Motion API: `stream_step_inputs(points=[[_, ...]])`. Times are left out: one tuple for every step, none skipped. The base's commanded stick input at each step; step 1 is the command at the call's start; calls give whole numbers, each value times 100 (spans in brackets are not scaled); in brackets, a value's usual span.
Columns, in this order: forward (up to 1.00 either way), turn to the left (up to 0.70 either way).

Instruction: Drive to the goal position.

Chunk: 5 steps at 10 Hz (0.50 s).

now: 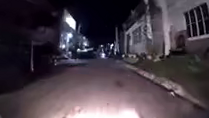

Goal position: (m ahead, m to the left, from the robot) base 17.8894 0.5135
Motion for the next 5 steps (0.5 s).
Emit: stream_step_inputs(points=[[100, 0], [100, 0], [100, 0], [100, 0], [100, 0]])
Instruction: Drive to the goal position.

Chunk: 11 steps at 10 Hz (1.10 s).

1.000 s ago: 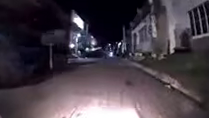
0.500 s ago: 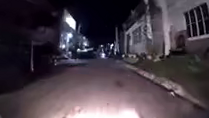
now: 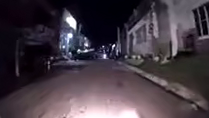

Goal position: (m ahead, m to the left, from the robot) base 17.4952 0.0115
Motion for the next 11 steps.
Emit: stream_step_inputs(points=[[100, 0], [100, 0], [100, 0], [100, 0], [100, 0], [100, 0], [100, 0], [100, 0], [100, 0], [100, 0], [100, 0]])
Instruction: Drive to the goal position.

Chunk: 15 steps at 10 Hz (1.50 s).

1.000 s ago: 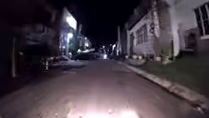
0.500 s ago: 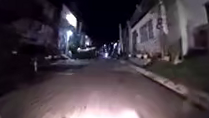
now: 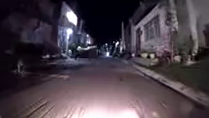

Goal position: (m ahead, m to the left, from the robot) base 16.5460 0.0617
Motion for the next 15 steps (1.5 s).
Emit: stream_step_inputs(points=[[100, 0], [100, 0], [100, 0], [100, 0], [100, 0], [100, 0], [100, 0], [100, 0], [100, 0], [100, 0], [100, 0], [100, 0], [100, 0], [100, 0], [100, -14]])
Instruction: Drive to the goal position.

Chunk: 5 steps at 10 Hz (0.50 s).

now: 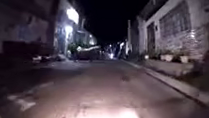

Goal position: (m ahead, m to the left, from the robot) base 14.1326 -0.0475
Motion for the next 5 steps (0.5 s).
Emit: stream_step_inputs(points=[[100, -24], [100, -13], [100, -3], [100, 0], [100, 0]])
